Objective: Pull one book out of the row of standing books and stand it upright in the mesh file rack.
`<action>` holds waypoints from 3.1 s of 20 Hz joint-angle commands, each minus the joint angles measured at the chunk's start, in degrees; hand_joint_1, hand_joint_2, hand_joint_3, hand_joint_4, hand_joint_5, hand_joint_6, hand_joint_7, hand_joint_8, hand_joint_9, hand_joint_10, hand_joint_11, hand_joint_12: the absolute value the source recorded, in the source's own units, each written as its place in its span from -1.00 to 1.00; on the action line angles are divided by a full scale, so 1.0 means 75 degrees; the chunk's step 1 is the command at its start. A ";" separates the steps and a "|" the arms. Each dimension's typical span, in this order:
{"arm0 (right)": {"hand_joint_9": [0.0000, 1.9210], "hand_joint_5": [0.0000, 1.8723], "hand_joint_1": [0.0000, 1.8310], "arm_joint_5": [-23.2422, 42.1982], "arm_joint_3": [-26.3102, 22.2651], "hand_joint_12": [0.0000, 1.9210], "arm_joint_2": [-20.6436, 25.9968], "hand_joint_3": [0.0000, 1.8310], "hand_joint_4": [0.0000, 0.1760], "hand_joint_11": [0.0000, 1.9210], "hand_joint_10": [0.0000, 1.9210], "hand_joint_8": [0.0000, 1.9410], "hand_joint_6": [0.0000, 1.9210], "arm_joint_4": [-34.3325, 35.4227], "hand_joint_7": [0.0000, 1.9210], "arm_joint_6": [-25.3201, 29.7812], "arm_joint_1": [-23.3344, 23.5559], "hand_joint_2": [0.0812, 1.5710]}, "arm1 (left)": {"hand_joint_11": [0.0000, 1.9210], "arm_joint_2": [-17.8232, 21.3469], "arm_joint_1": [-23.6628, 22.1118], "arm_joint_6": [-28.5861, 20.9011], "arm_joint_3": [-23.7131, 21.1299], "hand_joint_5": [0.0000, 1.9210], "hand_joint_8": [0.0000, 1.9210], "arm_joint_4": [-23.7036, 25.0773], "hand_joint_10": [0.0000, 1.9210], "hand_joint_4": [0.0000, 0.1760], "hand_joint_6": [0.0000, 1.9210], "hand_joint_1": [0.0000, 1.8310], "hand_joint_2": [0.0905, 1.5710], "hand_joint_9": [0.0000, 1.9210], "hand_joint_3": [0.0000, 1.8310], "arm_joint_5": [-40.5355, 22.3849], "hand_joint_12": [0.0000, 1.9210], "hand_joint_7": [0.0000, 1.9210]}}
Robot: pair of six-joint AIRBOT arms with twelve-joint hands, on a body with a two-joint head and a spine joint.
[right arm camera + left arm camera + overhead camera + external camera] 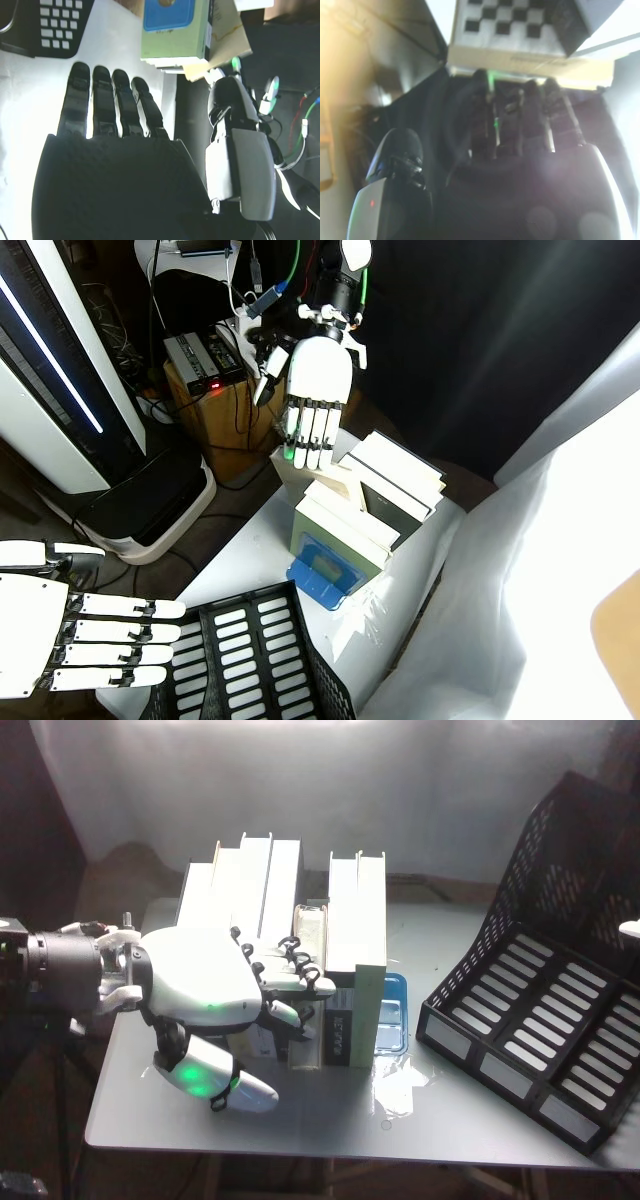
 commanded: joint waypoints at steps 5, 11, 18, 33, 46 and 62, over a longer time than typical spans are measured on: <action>-1.00 -1.00 -0.63 0.0746 0.0059 -1.00 0.0026 -1.00 -1.00 -1.00 -1.00 -1.00 -1.00 0.0187 -1.00 0.0079 -0.0008 0.53 | -1.00 0.0238 0.0533 -0.0046 -0.0225 -0.62 -1.00 -0.0855 -1.00 -1.00 -1.00 -1.00 0.53 -1.00 -0.99 -0.0303 -1.00 -1.00; -1.00 -1.00 -0.60 0.0730 0.0062 -1.00 0.0019 -1.00 -1.00 -1.00 -1.00 -1.00 -1.00 0.0202 -1.00 0.0101 -0.0029 0.53 | -1.00 0.0314 0.1037 -0.0046 -0.0429 -0.54 -1.00 -0.1444 -1.00 -1.00 -0.96 -1.00 0.56 -1.00 -0.99 -0.0499 -1.00 -1.00; -1.00 -1.00 -0.62 0.0688 0.0067 -1.00 0.0014 -1.00 -1.00 -1.00 -1.00 -1.00 -1.00 0.0210 -1.00 0.0112 -0.0034 0.52 | -1.00 0.0471 0.1226 -0.0046 -0.0648 -0.55 -1.00 -0.1962 -1.00 -1.00 -0.97 -1.00 0.58 -1.00 -0.99 -0.0854 -1.00 -1.00; -1.00 -1.00 -0.58 0.0749 0.0025 -1.00 0.0020 -1.00 -1.00 -1.00 -1.00 -1.00 -1.00 0.0208 -1.00 0.0156 -0.0034 0.53 | -1.00 0.0858 0.0446 -0.0046 -0.0736 -0.98 -1.00 -0.2725 -1.00 -0.64 -1.00 -1.00 0.63 -1.00 -0.99 -0.1423 -1.00 -1.00; -1.00 -1.00 -0.34 0.0668 -0.0257 -1.00 0.0168 -1.00 -0.76 -1.00 -1.00 -1.00 -1.00 -0.1464 -1.00 0.0507 0.1026 0.38 | -1.00 0.2055 0.0578 -0.0046 -0.1132 -1.00 -1.00 -0.5590 -1.00 -0.12 -1.00 -0.94 0.57 -1.00 -1.00 -0.1861 -1.00 -1.00; -1.00 -1.00 -0.12 -0.1960 0.1010 -1.00 -0.1717 -1.00 -1.00 -1.00 -1.00 -1.00 -1.00 -0.6238 -1.00 0.2240 0.4276 0.16 | -1.00 0.1895 0.2576 -0.0046 -0.0399 -1.00 -1.00 -1.0883 -1.00 -0.20 -1.00 -0.62 0.55 -1.00 -1.00 -0.4133 -1.00 -1.00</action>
